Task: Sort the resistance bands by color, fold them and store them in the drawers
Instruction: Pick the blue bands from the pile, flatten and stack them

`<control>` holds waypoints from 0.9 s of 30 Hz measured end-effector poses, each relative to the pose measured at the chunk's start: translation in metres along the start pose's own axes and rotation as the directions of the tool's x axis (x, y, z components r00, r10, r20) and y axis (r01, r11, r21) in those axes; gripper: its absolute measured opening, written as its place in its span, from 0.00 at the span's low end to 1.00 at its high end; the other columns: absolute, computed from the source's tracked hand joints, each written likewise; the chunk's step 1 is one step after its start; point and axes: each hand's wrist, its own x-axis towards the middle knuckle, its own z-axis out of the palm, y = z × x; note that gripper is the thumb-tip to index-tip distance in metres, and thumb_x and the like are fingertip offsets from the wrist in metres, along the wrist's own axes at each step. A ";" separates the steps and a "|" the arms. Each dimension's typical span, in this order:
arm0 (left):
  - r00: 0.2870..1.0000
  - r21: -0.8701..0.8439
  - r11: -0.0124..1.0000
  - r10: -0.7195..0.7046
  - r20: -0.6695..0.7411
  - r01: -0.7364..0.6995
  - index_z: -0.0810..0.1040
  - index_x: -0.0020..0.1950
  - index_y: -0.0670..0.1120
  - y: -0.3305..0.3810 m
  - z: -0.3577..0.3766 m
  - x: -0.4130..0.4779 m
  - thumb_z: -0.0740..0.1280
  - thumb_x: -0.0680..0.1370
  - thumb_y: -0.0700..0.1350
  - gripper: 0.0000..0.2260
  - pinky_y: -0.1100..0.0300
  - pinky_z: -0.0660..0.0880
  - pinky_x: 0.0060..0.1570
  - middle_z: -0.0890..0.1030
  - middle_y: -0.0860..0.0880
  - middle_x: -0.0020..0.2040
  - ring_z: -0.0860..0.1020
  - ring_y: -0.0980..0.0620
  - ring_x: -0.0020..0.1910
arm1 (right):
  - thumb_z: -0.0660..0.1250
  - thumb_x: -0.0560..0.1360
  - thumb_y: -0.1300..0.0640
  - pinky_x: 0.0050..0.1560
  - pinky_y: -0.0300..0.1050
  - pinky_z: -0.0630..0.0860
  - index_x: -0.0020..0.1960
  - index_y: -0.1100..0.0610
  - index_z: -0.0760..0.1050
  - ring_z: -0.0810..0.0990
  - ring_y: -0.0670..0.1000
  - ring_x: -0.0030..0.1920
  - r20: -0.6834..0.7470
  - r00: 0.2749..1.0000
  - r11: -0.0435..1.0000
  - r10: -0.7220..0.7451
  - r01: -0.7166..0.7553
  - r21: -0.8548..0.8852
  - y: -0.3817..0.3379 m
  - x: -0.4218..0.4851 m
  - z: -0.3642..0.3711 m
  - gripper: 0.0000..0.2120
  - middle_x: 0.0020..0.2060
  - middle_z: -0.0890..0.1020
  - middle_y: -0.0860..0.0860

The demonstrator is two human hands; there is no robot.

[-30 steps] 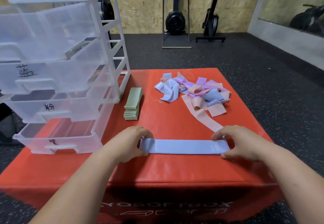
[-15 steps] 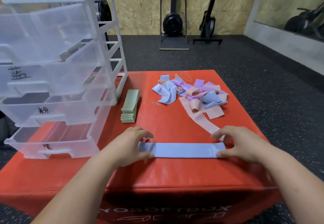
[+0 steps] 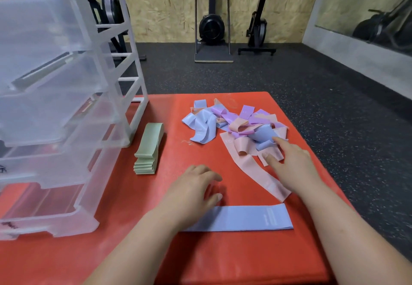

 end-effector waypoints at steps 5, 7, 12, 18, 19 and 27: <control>0.999 -0.072 0.997 -0.007 -0.037 0.005 0.79 0.67 0.57 -0.001 0.005 0.018 0.68 0.80 0.57 0.16 0.57 0.72 0.66 0.77 0.58 0.62 0.74 0.54 0.62 | 0.53 0.75 0.29 0.70 0.58 0.69 0.79 0.48 0.66 0.72 0.61 0.71 0.091 0.987 0.990 0.135 -0.138 0.026 0.007 0.017 0.017 0.38 0.71 0.76 0.55; 0.999 -0.094 0.995 -0.018 -0.037 0.015 0.79 0.67 0.58 -0.002 0.006 0.023 0.68 0.80 0.56 0.15 0.58 0.72 0.65 0.76 0.59 0.61 0.74 0.55 0.62 | 0.56 0.77 0.31 0.70 0.59 0.69 0.79 0.51 0.66 0.69 0.63 0.72 0.108 0.978 0.982 0.179 -0.184 0.038 0.006 0.020 0.019 0.37 0.73 0.73 0.55; 0.999 -0.093 0.995 -0.042 -0.023 0.040 0.79 0.66 0.58 -0.004 0.004 0.021 0.69 0.80 0.55 0.14 0.58 0.72 0.64 0.76 0.60 0.61 0.74 0.55 0.61 | 0.66 0.81 0.48 0.70 0.52 0.66 0.75 0.57 0.71 0.70 0.60 0.73 -0.029 0.998 0.979 0.060 -0.053 0.196 -0.008 0.019 -0.004 0.25 0.73 0.75 0.54; 0.995 -0.117 0.991 -0.066 -0.071 0.057 0.79 0.65 0.58 0.004 -0.005 0.017 0.69 0.81 0.53 0.13 0.58 0.72 0.66 0.77 0.59 0.61 0.75 0.55 0.64 | 0.70 0.81 0.60 0.63 0.39 0.77 0.68 0.49 0.80 0.82 0.41 0.62 -0.254 0.963 0.645 0.093 0.136 0.752 -0.037 0.001 -0.056 0.16 0.62 0.84 0.43; 0.995 -0.126 0.990 -0.067 -0.073 0.057 0.79 0.65 0.58 0.007 -0.007 0.016 0.68 0.81 0.53 0.13 0.57 0.72 0.66 0.77 0.59 0.62 0.75 0.55 0.64 | 0.71 0.80 0.61 0.58 0.35 0.78 0.65 0.50 0.82 0.83 0.40 0.58 -0.265 0.955 0.547 0.131 0.153 0.823 -0.038 -0.002 -0.063 0.15 0.59 0.85 0.44; 0.997 -0.135 0.990 -0.048 -0.054 0.040 0.80 0.65 0.57 0.027 -0.010 0.010 0.63 0.79 0.57 0.17 0.55 0.73 0.65 0.78 0.58 0.61 0.76 0.53 0.64 | 0.74 0.75 0.69 0.58 0.43 0.81 0.59 0.53 0.85 0.84 0.47 0.54 -0.127 0.974 0.494 0.186 0.019 0.869 0.001 -0.018 -0.064 0.17 0.51 0.88 0.49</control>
